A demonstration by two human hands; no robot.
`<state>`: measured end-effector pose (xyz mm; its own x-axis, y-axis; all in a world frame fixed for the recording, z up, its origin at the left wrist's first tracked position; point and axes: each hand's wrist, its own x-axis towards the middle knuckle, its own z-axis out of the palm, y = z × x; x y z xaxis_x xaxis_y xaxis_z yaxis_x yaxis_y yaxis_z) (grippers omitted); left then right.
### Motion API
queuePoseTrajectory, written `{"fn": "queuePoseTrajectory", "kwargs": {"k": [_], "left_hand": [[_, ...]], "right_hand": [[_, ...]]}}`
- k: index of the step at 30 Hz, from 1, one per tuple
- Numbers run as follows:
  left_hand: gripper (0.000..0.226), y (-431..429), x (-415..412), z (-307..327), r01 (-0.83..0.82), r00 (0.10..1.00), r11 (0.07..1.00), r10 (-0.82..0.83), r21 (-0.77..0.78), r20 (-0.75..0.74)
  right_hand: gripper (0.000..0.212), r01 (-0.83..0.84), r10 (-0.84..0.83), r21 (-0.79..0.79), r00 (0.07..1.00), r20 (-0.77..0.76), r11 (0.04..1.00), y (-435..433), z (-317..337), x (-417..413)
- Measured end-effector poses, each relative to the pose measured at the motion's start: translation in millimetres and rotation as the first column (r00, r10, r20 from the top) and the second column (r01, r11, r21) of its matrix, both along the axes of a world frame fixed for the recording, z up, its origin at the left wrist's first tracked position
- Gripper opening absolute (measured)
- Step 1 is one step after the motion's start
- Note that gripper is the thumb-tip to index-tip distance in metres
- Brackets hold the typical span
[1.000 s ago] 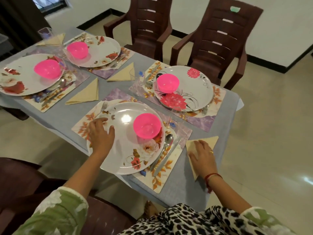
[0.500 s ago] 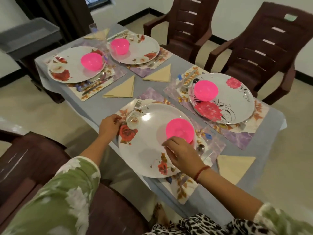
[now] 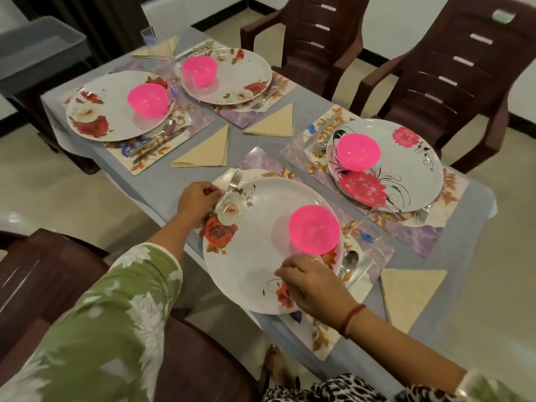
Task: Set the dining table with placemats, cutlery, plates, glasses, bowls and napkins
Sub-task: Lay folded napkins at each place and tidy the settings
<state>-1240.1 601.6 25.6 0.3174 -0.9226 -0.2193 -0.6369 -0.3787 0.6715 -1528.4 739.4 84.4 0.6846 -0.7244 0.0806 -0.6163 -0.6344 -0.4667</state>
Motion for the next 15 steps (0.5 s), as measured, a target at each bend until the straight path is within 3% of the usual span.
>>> {"fn": "queuePoseTrajectory", "kwargs": {"k": [7,15], "left_hand": [[0.017,-30,-23,6,-0.053,0.997,0.998,0.051,0.022,0.054],[0.009,-45,-19,7,0.063,0.992,0.995,-0.071,0.08,0.102]], "right_hand": [[0.023,0.128,-0.127,-0.02,0.99,0.067,0.992,-46,13,50],[0.024,0.248,-0.253,0.063,0.963,0.095,0.967,-56,10,39]]}}
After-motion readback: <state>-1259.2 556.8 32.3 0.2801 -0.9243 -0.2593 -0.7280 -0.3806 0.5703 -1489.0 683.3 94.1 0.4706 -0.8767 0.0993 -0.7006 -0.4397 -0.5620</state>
